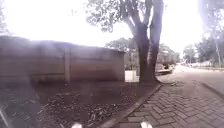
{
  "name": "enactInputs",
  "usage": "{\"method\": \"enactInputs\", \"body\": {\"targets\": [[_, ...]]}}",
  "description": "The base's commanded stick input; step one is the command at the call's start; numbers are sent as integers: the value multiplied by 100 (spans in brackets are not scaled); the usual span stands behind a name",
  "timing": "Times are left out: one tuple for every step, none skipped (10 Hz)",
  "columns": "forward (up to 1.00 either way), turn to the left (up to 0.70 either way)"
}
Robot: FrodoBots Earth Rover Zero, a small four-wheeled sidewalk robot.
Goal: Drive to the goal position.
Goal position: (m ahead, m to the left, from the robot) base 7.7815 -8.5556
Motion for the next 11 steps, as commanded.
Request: {"method": "enactInputs", "body": {"targets": [[0, 0], [0, 0], [0, 0], [0, 0], [-50, 4], [-50, 1], [-50, 0], [-50, 0], [-50, 1], [-50, 10], [-50, 18]]}}
